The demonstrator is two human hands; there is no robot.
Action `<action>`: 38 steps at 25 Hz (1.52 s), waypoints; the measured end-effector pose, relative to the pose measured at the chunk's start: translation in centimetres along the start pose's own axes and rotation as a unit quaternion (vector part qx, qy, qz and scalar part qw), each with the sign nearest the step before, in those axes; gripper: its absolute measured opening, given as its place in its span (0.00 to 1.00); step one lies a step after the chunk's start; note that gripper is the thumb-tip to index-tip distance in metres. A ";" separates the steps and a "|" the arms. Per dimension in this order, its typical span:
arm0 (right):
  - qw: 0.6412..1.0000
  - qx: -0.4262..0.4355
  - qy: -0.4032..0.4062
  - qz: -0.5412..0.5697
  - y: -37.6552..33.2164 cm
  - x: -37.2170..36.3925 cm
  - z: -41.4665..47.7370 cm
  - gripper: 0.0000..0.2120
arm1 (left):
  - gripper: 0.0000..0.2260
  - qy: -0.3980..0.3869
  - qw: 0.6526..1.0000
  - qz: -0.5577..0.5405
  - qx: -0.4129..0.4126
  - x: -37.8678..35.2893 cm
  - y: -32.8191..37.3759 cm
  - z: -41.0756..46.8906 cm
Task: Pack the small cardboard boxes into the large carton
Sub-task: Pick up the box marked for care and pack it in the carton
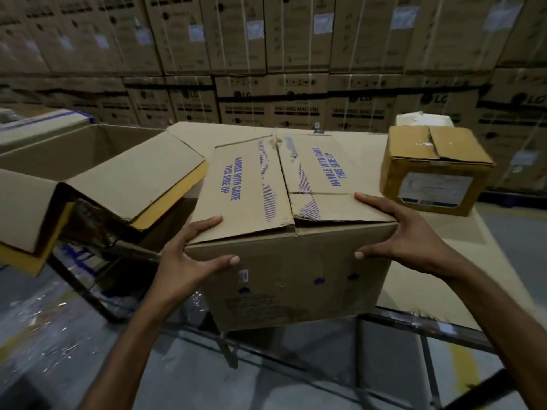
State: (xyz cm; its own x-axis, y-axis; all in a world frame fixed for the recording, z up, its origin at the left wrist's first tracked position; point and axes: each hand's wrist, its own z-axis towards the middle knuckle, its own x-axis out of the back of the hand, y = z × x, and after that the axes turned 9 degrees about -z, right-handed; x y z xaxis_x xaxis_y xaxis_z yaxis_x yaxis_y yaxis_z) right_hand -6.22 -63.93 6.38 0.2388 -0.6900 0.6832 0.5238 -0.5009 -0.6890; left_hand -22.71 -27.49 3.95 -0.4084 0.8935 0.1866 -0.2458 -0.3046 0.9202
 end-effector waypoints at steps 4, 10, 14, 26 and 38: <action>0.998 0.017 0.057 0.015 -1.0 2.1 0.8 0.46 | 0.29 0.022 0.998 -0.033 -0.039 -1.1 2.6 1.9; 0.988 0.061 0.132 0.054 -5.8 3.7 3.6 0.43 | 0.27 0.049 0.993 -0.047 -0.094 2.2 7.6 5.3; 0.981 0.073 0.170 0.060 -10.6 2.5 5.3 0.40 | 0.26 0.037 0.992 -0.056 -0.103 7.9 9.8 8.2; 0.961 0.084 0.260 0.037 -30.1 -6.0 12.1 0.39 | 0.29 -0.032 0.986 -0.050 -0.155 28.9 14.0 17.6; 0.914 0.198 0.353 -0.022 -38.0 -16.8 23.0 0.36 | 0.24 -0.013 0.962 -0.104 -0.252 42.3 7.4 27.1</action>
State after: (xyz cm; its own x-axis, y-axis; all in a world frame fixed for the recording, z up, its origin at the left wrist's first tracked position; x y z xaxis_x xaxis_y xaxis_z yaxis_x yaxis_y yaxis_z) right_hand -11.31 -21.31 26.62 -0.3041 -0.9088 0.2857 0.8088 -0.4047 -0.4267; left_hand -17.97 16.95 27.95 -0.2842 0.9582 0.0318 -0.7167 -0.2344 0.6568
